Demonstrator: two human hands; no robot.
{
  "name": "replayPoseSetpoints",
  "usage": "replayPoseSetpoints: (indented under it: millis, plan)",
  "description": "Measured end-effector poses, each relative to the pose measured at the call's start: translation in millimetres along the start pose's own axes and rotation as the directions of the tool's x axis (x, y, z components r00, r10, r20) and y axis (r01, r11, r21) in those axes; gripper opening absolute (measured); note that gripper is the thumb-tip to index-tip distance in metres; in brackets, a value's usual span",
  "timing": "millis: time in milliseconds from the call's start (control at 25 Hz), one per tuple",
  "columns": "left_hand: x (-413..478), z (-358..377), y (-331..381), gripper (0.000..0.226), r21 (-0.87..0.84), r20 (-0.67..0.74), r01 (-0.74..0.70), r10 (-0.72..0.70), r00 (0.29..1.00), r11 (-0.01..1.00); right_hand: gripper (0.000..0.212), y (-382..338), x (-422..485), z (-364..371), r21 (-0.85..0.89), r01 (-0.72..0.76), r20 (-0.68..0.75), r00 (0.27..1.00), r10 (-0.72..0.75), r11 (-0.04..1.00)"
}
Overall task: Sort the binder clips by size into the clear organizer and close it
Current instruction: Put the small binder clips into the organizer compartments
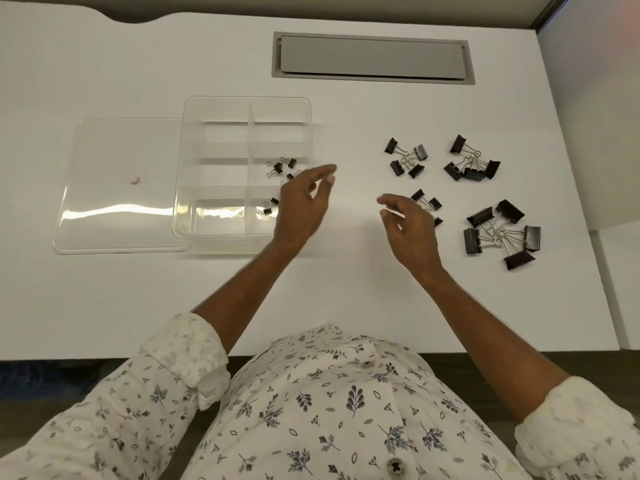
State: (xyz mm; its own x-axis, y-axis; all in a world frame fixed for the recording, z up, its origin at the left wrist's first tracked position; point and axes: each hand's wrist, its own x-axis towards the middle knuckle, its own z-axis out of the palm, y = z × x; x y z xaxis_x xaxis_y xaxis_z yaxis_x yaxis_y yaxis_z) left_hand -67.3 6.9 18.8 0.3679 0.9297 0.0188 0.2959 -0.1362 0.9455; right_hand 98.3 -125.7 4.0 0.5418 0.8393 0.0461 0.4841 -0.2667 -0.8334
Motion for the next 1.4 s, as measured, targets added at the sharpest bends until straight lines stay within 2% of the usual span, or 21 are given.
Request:
replayPoseSetpoints:
  millis: [160, 280, 360, 440, 600, 720, 800, 960, 1080, 1240, 1400]
  plan:
    - [-21, 32, 2, 0.027, 0.068, 0.180, -0.112, 0.098, 0.979, 0.991, 0.025, 52, -24, -23, -0.274, -0.007, -0.105, 0.994, -0.023, 0.962]
    - [-32, 56, -5, 0.030, 0.192, 0.315, -0.173, 0.106, 0.943, 0.966, 0.038, 81, -33, -38, -0.394, -0.077, -0.067, 0.996, 0.055, 0.916]
    - [-37, 73, -11, 0.034, 0.284, 0.412, -0.237, 0.105, 0.905, 0.929, 0.044, 90, -34, -46, -0.442, -0.094, -0.021, 0.995, 0.095, 0.892]
    - [-39, 91, -10, 0.039, 0.349, 0.513, -0.315, 0.101, 0.852, 0.883, 0.043, 91, -33, -52, -0.469, -0.063, -0.001, 0.998, 0.070, 0.881]
    - [-42, 121, -3, 0.046, 0.429, 0.625, -0.462, 0.114, 0.772, 0.776, 0.026, 86, -36, -58, -0.483, 0.007, 0.010, 1.000, -0.002, 0.876]
    - [-48, 133, -2, 0.043, 0.498, 0.615, -0.487, 0.104, 0.782, 0.718, 0.008, 89, -35, -60, -0.467, -0.005, 0.015, 1.000, 0.014, 0.884]
    - [-51, 131, -3, 0.038, 0.529, 0.575, -0.459, 0.095, 0.812, 0.714, 0.005, 91, -31, -61, -0.444, 0.029, 0.048, 0.999, -0.008, 0.895]
    - [-51, 120, -5, 0.023, 0.559, 0.481, -0.373, 0.076, 0.873, 0.741, 0.037, 90, -12, -68, -0.416, 0.059, 0.079, 0.996, -0.029, 0.907]
    - [-54, 115, -6, 0.020, 0.552, 0.437, -0.310, 0.048, 0.898, 0.774, 0.055, 87, 5, -74, -0.505, 0.066, 0.131, 0.991, 0.001, 0.861]
    - [-58, 113, -9, 0.020, 0.549, 0.392, -0.271, 0.042, 0.919, 0.790, 0.048, 91, 3, -76, -0.541, 0.119, 0.178, 0.984, -0.025, 0.833]
    - [-60, 110, -12, 0.021, 0.551, 0.347, -0.238, 0.040, 0.937, 0.800, 0.035, 92, -20, -74, -0.495, 0.122, 0.157, 0.986, -0.050, 0.860]
